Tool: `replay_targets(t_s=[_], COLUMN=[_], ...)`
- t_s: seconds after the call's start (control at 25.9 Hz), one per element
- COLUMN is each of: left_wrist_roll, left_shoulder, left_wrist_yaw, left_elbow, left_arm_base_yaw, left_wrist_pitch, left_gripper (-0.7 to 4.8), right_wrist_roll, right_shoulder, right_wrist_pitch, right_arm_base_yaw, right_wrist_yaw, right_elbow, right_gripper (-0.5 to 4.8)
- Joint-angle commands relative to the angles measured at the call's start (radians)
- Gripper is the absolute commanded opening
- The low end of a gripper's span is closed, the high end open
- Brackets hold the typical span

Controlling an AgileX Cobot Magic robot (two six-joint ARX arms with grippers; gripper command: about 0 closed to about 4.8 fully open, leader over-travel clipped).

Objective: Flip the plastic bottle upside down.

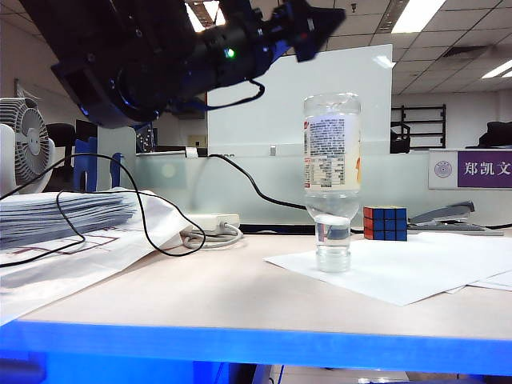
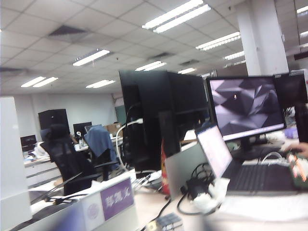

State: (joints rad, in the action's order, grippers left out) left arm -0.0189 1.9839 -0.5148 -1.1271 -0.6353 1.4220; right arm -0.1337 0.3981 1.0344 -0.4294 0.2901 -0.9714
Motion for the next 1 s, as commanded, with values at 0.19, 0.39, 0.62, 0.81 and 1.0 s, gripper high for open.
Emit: replay_targets(t_s=[0.19, 0.39, 0.62, 0.81, 1.0], left_wrist_roll=[-0.225, -0.207, 0.272, 0.117, 0.038], left_shoulder=[-0.191, -0.544, -1.112, -1.392, -1.538], left_wrist_yaw=[-0.175, -0.217, 0.253, 0.586, 0.578], left_elbow=[0.051, 0.168, 0.200, 0.208, 0.319], left_arm_base_yaw=[0.026, 0.066, 0.076, 0.075, 0.075], left_wrist_pitch=[-0.031, -0.381, -1.326, -1.825, -1.935], left_gripper=[-0.05, -0.05, -0.05, -0.05, -0.05], right_wrist_roll=[0.008, 0.010, 0.031, 0.070, 0.169], right_shoulder=[0.000, 0.000, -0.005, -0.008, -0.029], right_wrist_pitch=[-0.071, -0.196, -0.279, -0.294, -0.346], right_arm_base_yaw=[-0.001, -0.001, -0.001, -0.001, -0.001], right_wrist_yaw=[0.001, 0.007, 0.016, 0.015, -0.004], right_elbow=[-0.006, -0.007, -0.006, -0.004, 0.056], right_gripper=[-0.06, -0.06, -0.06, -0.06, -0.06])
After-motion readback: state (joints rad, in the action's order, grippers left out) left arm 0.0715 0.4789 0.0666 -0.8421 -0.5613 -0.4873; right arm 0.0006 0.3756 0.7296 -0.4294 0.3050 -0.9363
